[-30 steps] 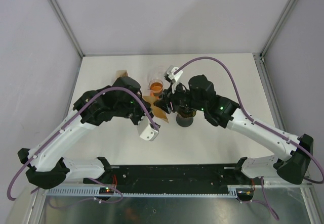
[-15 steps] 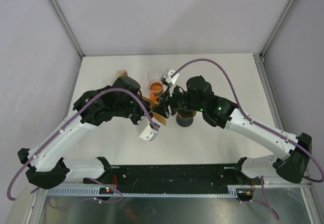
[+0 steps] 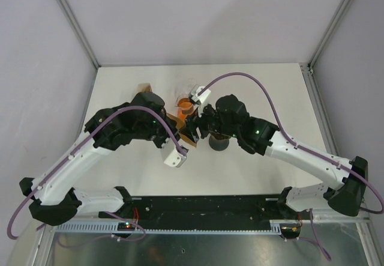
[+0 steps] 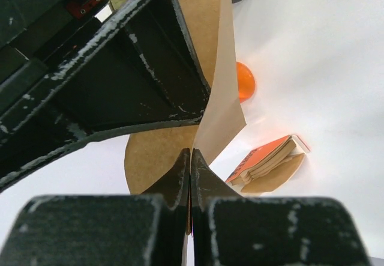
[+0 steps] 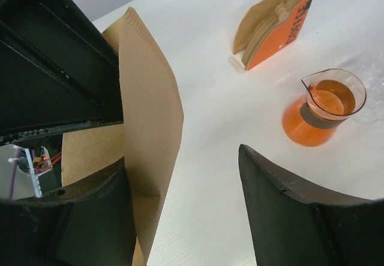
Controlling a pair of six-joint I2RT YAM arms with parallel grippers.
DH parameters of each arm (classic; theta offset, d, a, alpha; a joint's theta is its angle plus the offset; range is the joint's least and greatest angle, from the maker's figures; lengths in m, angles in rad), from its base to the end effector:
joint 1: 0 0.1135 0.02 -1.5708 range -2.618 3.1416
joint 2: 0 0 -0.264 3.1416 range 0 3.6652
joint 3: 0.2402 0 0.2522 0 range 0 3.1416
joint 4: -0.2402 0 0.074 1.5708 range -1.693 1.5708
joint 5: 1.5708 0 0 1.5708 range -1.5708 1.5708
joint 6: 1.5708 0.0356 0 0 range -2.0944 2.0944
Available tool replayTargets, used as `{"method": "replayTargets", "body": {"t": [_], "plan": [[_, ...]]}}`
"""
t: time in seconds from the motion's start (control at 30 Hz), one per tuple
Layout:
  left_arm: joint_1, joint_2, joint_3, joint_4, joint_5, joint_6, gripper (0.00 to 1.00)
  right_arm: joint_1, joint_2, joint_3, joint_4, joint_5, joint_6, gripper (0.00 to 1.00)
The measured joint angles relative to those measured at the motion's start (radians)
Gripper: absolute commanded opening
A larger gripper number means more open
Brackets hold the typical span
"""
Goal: Place the coffee filter in the dripper
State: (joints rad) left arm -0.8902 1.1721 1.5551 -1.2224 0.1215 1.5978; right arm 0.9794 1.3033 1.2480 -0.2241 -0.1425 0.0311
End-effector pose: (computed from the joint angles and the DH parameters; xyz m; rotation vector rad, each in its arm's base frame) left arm 0.1196 -0.1545 0.4226 2.2999 0.7203 0.1822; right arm 0.1648 0.2545 0.3844 -0.9728 1.6684 0.8238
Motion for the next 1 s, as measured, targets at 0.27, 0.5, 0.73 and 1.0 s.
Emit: {"method": "replayTargets", "body": {"t": [0.27,0.5,0.73,1.0], "plan": [[0.000,-0.014,-0.005,0.000,-0.006,0.000,0.00,0.077,-0.015,0.000,-0.038,0.127,-0.011,0.58],[0.000,-0.020,-0.009,0.001,-0.003,0.000,0.00,0.044,-0.010,0.000,-0.008,0.085,-0.006,0.16],[-0.001,-0.054,-0.058,0.005,-0.003,0.017,0.00,0.003,0.005,0.000,0.015,0.075,-0.002,0.00],[-0.085,-0.100,-0.142,0.036,-0.022,0.034,0.00,0.026,-0.012,0.000,0.020,0.186,-0.062,0.00]]}}
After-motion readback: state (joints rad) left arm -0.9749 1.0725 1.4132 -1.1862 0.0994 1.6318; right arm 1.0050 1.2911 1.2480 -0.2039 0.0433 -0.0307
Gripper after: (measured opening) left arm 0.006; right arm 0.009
